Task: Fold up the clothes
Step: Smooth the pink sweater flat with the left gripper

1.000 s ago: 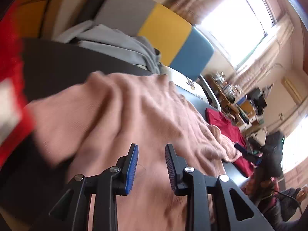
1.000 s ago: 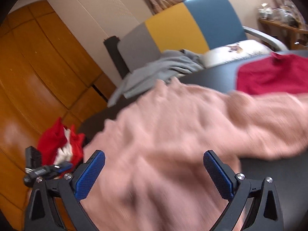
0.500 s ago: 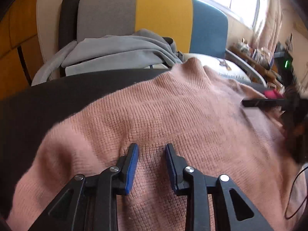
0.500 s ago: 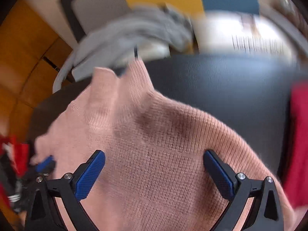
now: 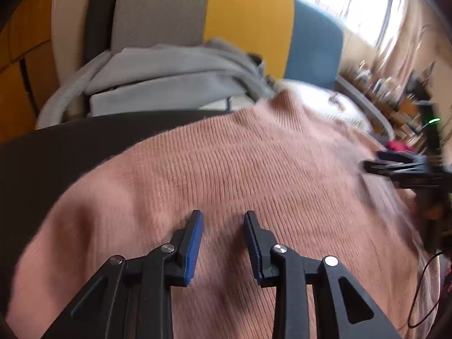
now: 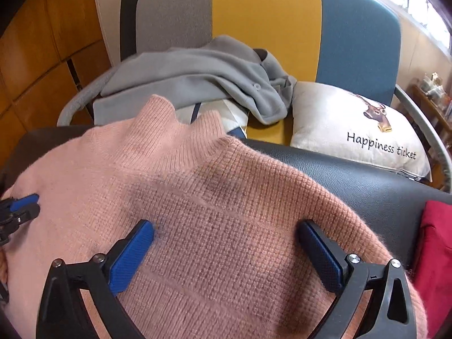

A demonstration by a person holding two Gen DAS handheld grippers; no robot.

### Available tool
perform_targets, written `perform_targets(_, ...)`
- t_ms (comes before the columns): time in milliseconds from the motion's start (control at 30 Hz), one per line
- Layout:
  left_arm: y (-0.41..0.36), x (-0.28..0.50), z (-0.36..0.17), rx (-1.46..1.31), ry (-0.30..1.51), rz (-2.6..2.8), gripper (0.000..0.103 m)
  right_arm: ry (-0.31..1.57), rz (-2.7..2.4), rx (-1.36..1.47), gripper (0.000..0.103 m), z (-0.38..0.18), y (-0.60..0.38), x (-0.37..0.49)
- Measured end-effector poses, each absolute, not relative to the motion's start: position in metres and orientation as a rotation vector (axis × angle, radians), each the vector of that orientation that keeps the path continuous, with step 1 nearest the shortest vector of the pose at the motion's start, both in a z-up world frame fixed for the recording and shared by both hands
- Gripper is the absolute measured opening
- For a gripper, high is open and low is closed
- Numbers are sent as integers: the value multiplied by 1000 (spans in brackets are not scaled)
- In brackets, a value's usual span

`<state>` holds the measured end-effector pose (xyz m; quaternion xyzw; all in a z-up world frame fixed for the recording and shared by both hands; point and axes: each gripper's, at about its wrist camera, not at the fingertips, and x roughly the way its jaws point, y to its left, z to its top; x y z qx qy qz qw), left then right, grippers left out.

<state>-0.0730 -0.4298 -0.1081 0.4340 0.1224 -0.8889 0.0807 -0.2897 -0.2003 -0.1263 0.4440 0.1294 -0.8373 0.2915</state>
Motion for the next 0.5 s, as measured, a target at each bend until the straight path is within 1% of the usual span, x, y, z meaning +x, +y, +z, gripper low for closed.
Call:
perform_targets(133,-396,-16,-74,1179,416,-2761,31,277,-2109,1126,103,-94,-162,-220)
perform_targets(267,-349,49,-71,1155,337,-2821,31,203,-1981,1050,103,-60,-121,-146)
perform_targets(300,-342,61,-73,1165,317,-2826,31,185,-1945,1057,103,-58,-107,-123)
perform_targets(400,-321,95,-90,1251,286,-2795,31,242,-1912,1126,103,-77,-74,-68)
perform_targets(467,-310,117,-104,1287,197,-2746,31,306,-1909,1186,103,-95,-55,-41)
perform_targets(500,-308,126,-112,1326,192,-2724,31,332,-1907,1226,103,-105,-45,-29)
